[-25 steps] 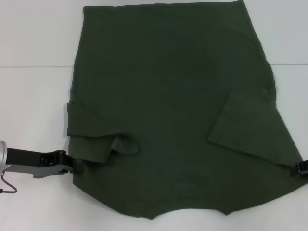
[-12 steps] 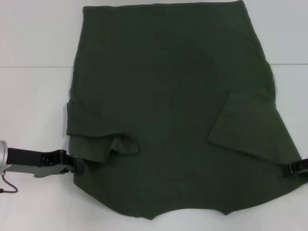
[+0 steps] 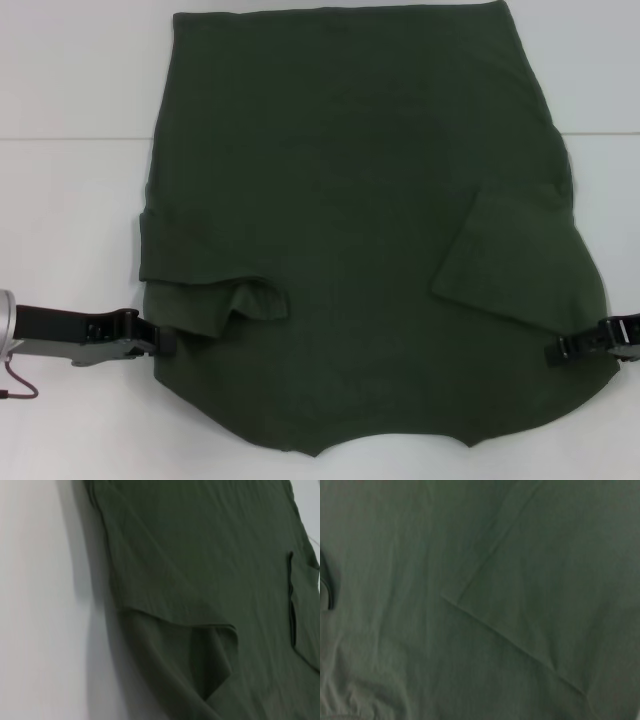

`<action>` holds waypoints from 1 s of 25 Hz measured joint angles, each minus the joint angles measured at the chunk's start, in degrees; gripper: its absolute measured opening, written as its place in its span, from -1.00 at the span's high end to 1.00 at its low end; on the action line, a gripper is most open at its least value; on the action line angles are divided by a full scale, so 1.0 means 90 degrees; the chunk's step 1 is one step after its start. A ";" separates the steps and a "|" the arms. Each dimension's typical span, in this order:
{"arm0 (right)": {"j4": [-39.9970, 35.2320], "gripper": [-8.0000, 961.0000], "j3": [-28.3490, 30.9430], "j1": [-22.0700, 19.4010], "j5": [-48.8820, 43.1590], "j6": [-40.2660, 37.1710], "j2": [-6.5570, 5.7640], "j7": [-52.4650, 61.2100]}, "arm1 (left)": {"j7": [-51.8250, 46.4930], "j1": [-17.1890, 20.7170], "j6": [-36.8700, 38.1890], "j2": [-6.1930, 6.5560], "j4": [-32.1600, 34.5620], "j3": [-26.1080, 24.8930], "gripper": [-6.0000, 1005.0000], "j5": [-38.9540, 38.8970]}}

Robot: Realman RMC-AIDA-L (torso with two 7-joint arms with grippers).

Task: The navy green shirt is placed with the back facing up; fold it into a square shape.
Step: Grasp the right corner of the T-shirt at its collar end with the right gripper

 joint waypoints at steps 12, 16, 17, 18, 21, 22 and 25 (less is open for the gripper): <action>-0.0027 -0.42 -0.0018 0.0068 -0.0080 0.0064 0.0018 -0.0029 | 0.0013 -0.0011 -0.0001 0.0004 0.0000 0.0000 0.88 -0.0050; 0.0003 -0.08 -0.0019 0.0076 -0.0081 0.0067 -0.0004 -0.0029 | 0.0013 -0.0018 -0.0001 0.0004 0.0000 0.0000 0.87 -0.0073; 0.0012 -0.01 -0.0027 0.0080 -0.0081 0.0069 -0.0008 -0.0029 | 0.0013 -0.0018 -0.0001 0.0006 -0.0002 0.0000 0.87 -0.0093; 0.0018 0.06 -0.0037 0.0082 -0.0081 0.0069 -0.0012 -0.0029 | 0.0013 -0.0018 -0.0001 0.0007 -0.0004 0.0000 0.87 -0.0105; 0.0020 0.26 -0.0056 0.0084 -0.0081 0.0071 -0.0016 -0.0034 | 0.0013 -0.0024 0.0016 0.0012 -0.0011 0.0000 0.86 -0.0130; 0.0015 0.31 -0.0059 0.0087 -0.0080 0.0072 -0.0017 -0.0044 | 0.0013 -0.0027 0.0027 0.0018 -0.0013 0.0000 0.86 -0.0133; 0.0008 0.46 -0.0064 0.0126 -0.0079 0.0059 -0.0033 -0.0105 | 0.0021 -0.0028 0.0065 0.0032 -0.0022 -0.0045 0.86 -0.0136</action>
